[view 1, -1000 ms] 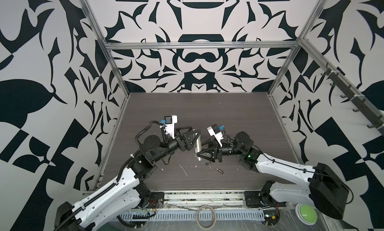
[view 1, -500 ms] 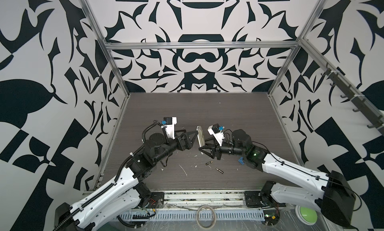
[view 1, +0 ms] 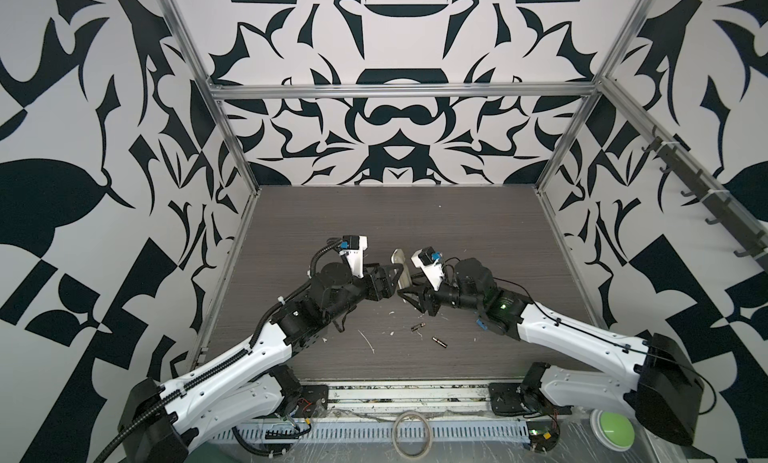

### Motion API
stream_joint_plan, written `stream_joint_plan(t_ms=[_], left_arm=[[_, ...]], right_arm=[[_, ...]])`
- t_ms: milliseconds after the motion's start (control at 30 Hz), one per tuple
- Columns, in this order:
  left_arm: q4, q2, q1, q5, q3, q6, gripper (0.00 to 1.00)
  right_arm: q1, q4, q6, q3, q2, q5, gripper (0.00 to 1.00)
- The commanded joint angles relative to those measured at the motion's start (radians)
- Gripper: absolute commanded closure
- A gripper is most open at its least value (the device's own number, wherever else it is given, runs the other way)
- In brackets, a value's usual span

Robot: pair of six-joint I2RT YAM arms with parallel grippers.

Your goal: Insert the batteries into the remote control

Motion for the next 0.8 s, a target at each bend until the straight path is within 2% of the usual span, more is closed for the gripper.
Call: stream_joint_plan(t_ms=[0,167,433,767], left_arm=[[0.072,0.031,-0.016,-0.040,0.032,0.004,0.21],[0.116,0.076,-0.032,-0.086,0.031,-0.011,0.34],[0.153,0.129,-0.041,-0.122,0.043,-0.015,0.46],[0.138,0.151,-0.041,-0.168,0.050,-0.015,0.51]], right_arm=[[0.011,0.036,-0.023,0.045,-0.005,0.039,1.00],[0.017,0.036,-0.027,0.041,0.001,0.063,1.00],[0.019,0.019,-0.029,0.047,0.016,0.093,1.00],[0.023,0.021,-0.027,0.053,0.025,0.139,1.00]])
